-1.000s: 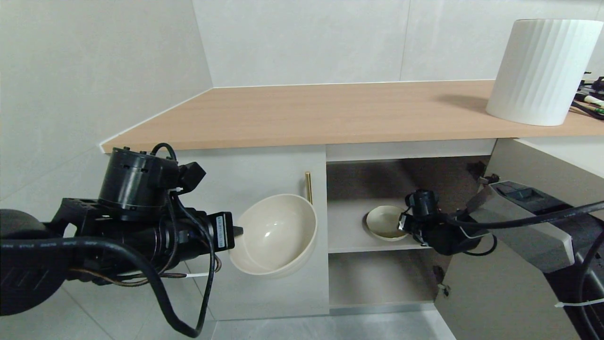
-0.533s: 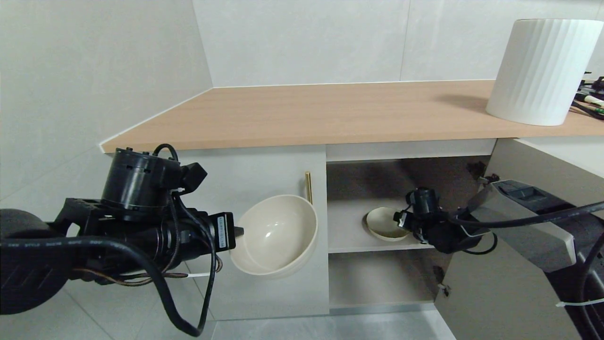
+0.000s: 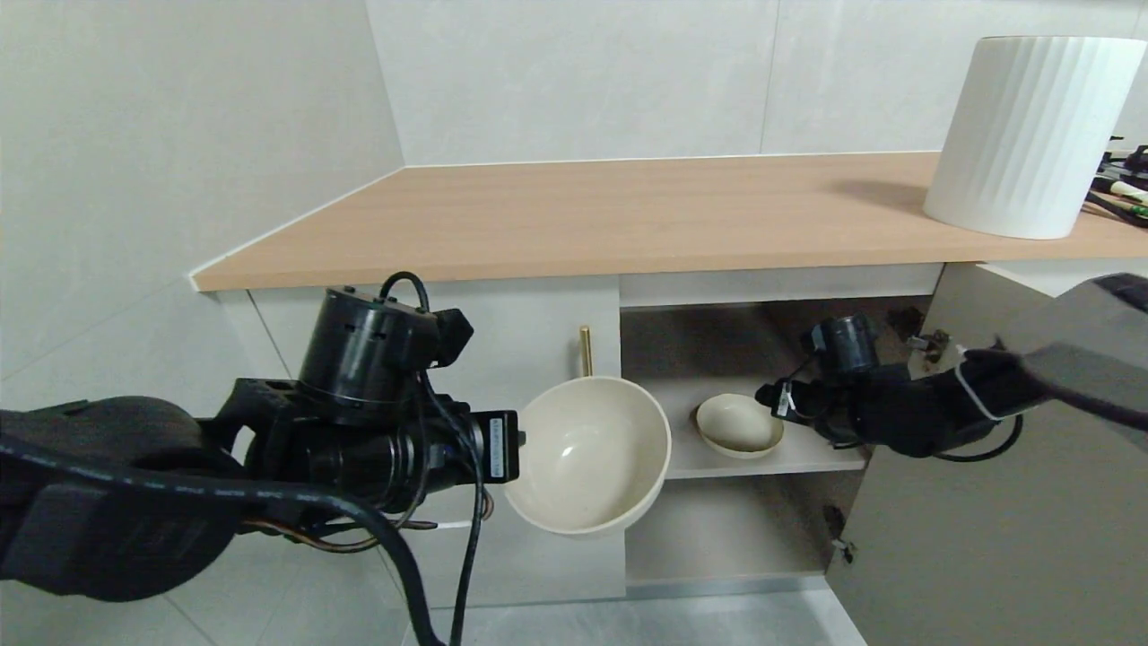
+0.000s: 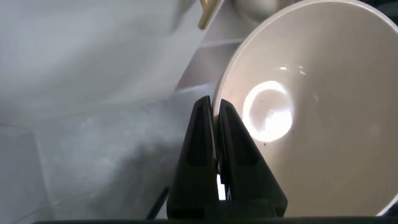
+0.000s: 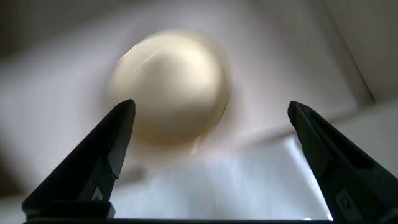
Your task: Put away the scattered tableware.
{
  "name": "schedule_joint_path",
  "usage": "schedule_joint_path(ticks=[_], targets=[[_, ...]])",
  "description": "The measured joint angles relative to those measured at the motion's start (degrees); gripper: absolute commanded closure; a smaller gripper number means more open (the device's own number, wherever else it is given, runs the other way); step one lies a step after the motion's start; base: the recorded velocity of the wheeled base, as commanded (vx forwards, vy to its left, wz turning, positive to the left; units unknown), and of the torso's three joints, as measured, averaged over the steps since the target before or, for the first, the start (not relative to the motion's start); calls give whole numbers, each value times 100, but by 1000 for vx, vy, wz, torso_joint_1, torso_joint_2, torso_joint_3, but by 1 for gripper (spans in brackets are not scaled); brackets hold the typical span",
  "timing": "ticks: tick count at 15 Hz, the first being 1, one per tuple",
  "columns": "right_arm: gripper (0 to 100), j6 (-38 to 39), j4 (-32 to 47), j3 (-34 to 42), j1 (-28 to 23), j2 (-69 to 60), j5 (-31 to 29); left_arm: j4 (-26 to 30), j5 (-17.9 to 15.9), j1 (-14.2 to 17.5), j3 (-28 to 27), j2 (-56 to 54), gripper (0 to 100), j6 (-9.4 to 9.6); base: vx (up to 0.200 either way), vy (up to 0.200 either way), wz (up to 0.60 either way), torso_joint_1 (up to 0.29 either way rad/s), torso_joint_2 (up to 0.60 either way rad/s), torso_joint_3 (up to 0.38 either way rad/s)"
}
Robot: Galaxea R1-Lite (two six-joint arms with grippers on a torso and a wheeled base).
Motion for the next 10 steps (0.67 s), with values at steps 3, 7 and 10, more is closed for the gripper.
schedule_joint_path(ticks=[3,7,10], targets=[[0,-24,1128,316,592,-1191,236,-241,812,-371,-34,480,100,7,0,0,0,0,0,0],[0,-46,1818,768,1613,-2282,723,-345,1313,-706,16,883,100,169,0,0,0,0,0,0],[0,-63,1893,973,2024,-2531,792,-343,1330,-786,38,918,100,172,0,0,0,0,0,0]])
